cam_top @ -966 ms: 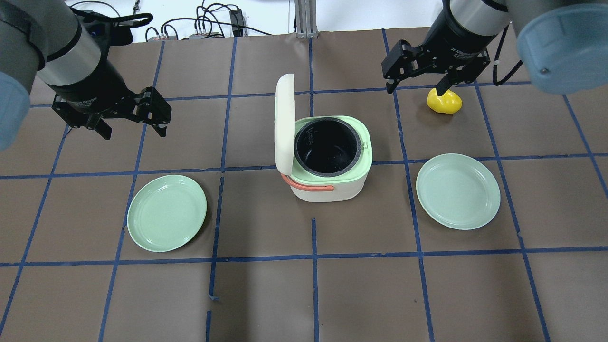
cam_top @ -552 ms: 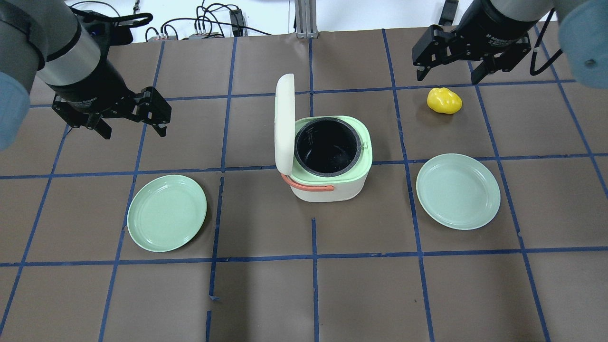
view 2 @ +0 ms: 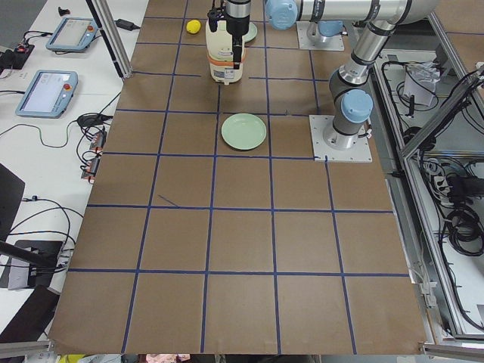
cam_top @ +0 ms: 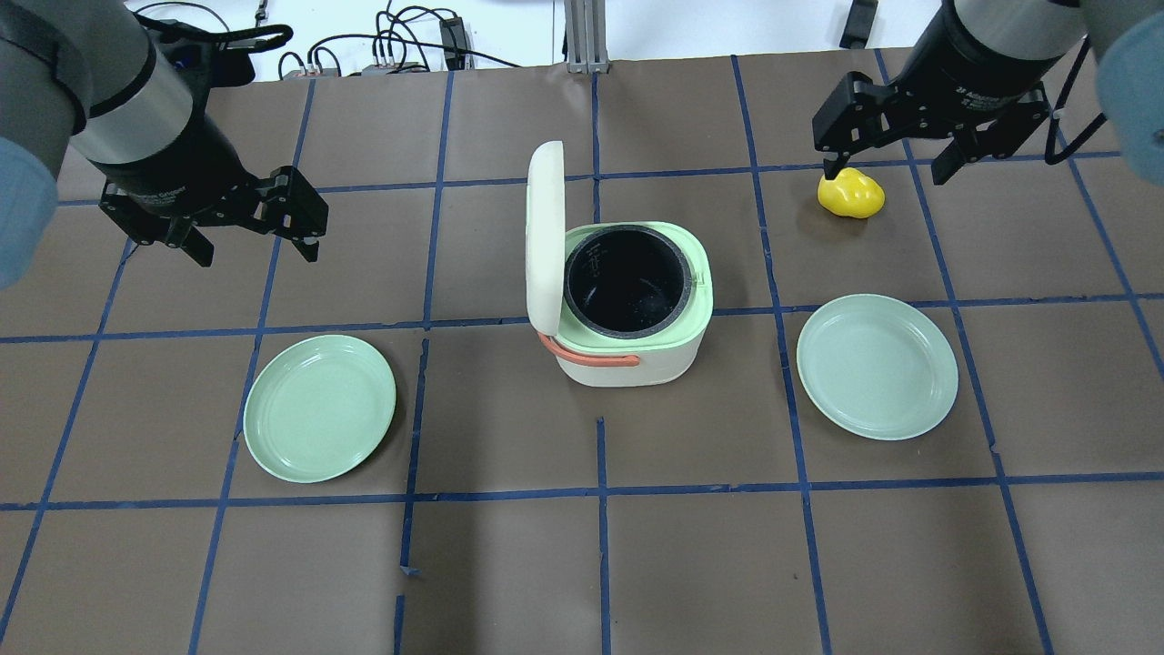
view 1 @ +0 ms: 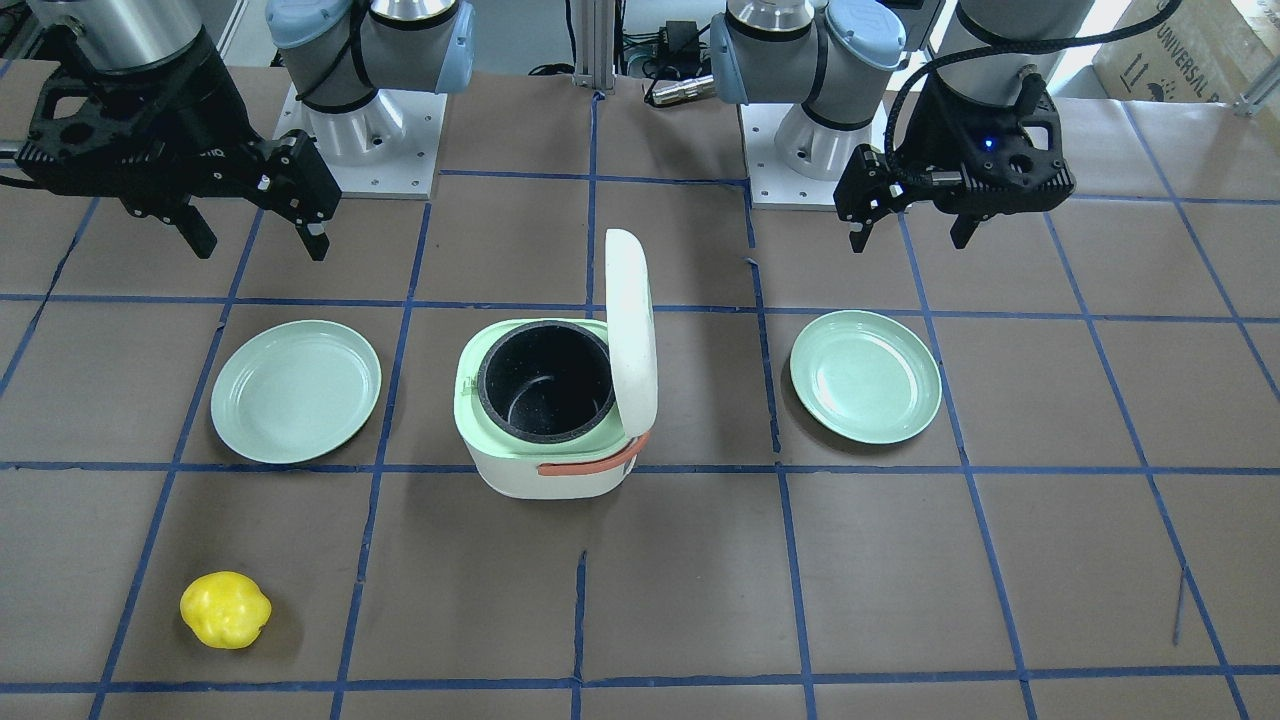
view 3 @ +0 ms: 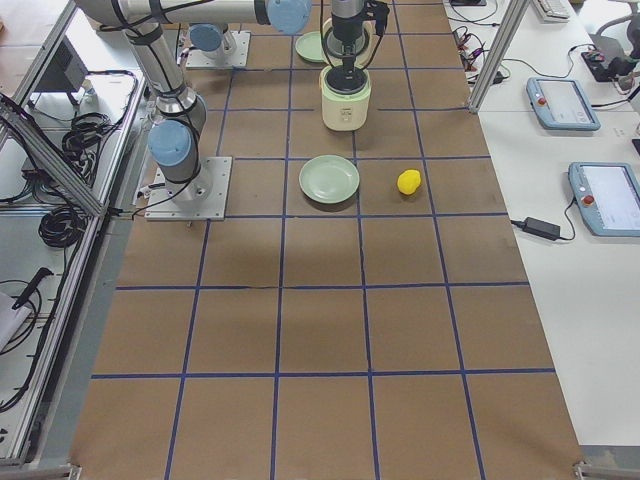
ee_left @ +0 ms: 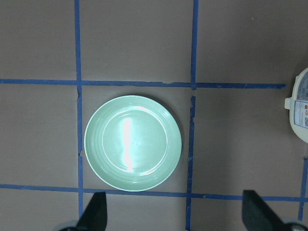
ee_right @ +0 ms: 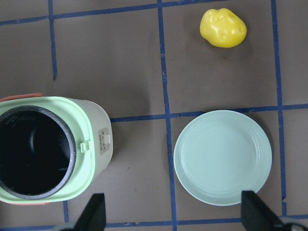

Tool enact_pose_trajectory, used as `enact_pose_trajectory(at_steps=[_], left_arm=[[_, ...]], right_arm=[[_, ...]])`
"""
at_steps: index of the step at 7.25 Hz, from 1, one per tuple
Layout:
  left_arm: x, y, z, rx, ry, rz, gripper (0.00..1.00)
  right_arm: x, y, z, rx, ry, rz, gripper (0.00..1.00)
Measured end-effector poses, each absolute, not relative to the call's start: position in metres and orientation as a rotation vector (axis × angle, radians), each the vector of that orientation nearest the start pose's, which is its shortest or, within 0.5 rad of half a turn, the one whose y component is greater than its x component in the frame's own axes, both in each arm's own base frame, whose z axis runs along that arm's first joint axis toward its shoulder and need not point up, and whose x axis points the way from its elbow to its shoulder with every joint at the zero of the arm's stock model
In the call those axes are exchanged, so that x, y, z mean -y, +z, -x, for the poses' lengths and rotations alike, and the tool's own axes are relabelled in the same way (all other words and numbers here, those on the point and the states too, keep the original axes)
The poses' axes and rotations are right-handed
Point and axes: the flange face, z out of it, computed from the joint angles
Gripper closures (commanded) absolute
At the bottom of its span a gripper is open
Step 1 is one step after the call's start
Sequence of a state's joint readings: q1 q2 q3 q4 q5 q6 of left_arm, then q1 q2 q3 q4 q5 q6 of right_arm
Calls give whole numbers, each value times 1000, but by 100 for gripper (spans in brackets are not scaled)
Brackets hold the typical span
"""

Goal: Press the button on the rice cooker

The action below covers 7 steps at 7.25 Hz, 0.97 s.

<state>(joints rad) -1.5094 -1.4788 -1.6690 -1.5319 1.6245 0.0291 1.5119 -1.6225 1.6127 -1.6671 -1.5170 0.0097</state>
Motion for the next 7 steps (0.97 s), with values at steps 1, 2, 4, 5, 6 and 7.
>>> enact_pose_trajectory(at_steps=[1, 2, 4, 5, 6, 7], left_arm=[[463, 487, 100, -3086, -47, 51, 0], [463, 487, 100, -3086, -47, 51, 0], [463, 487, 100, -3086, -48, 50, 0], [463, 487, 100, -3086, -48, 51, 0], [463, 487, 100, -3086, -47, 51, 0], [463, 487, 100, -3086, -46, 51, 0]], right_arm=[[486, 491, -107, -3100, -138, -102, 1], [487, 486, -106, -3093, -149, -111, 0], [495, 488, -110, -3007, -238, -116, 0], [498, 489, -113, -2979, -256, -109, 0], [500, 489, -113, -2971, -262, -101, 0], [503, 489, -116, -2964, -260, -91, 0]])
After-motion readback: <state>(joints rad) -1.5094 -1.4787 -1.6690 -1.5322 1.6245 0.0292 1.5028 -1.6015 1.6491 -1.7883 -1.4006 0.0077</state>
